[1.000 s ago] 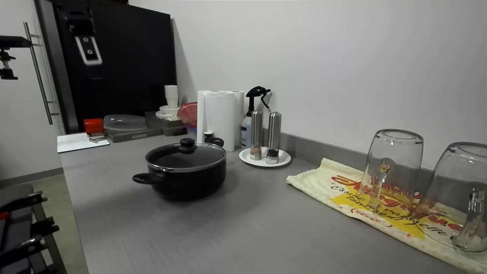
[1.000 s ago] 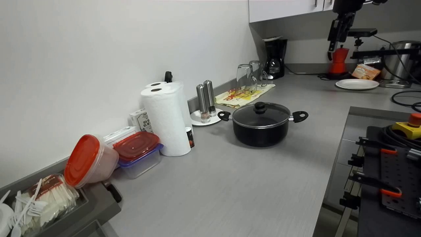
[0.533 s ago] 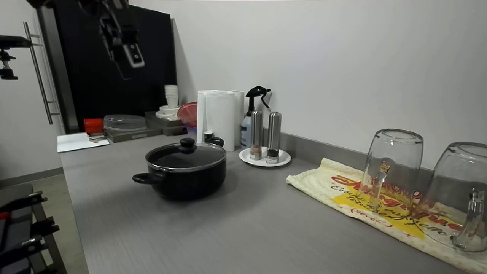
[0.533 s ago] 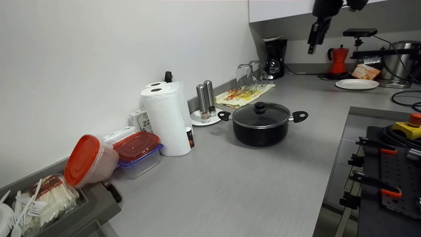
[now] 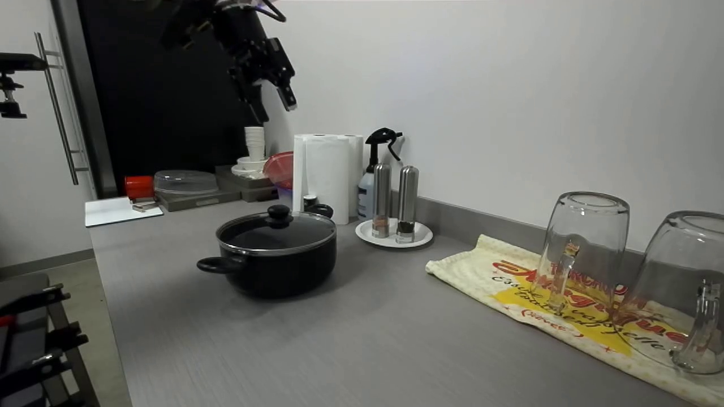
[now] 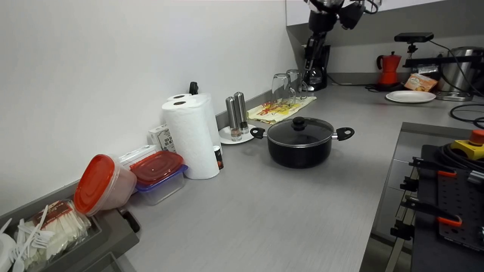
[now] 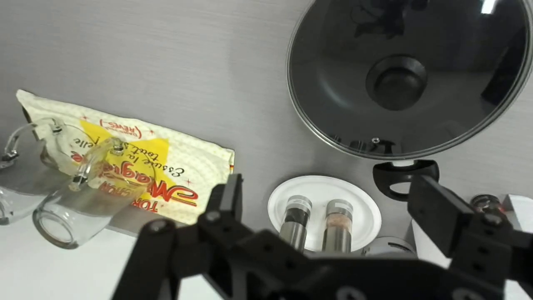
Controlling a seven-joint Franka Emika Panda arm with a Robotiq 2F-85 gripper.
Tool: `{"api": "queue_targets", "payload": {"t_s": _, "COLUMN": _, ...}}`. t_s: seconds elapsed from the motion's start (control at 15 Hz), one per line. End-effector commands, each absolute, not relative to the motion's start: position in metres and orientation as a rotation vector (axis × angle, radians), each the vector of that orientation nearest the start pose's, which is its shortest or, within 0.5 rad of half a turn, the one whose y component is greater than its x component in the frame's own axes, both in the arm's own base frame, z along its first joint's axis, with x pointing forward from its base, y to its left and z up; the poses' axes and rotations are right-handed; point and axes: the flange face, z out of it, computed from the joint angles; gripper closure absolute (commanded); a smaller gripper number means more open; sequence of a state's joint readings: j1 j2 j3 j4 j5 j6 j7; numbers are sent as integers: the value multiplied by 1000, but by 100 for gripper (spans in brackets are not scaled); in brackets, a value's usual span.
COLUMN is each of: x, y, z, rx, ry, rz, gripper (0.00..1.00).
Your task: Take the lid off the pot
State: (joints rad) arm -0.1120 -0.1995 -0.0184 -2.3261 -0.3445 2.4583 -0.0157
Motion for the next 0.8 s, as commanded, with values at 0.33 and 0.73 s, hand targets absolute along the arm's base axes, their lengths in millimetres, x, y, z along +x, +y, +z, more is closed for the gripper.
{"api": "queue_targets", "payload": {"t_s": 0.33, "x": 609, "y": -67, "z": 373, "rx": -3341, "ry": -237, "rz": -333, "gripper": 0}}
{"api": "queue_targets", "payload": {"t_s": 0.73, "x": 627, "y": -61, "z": 314, "rx": -3260, "ry": -253, "rz": -100, "gripper": 0}}
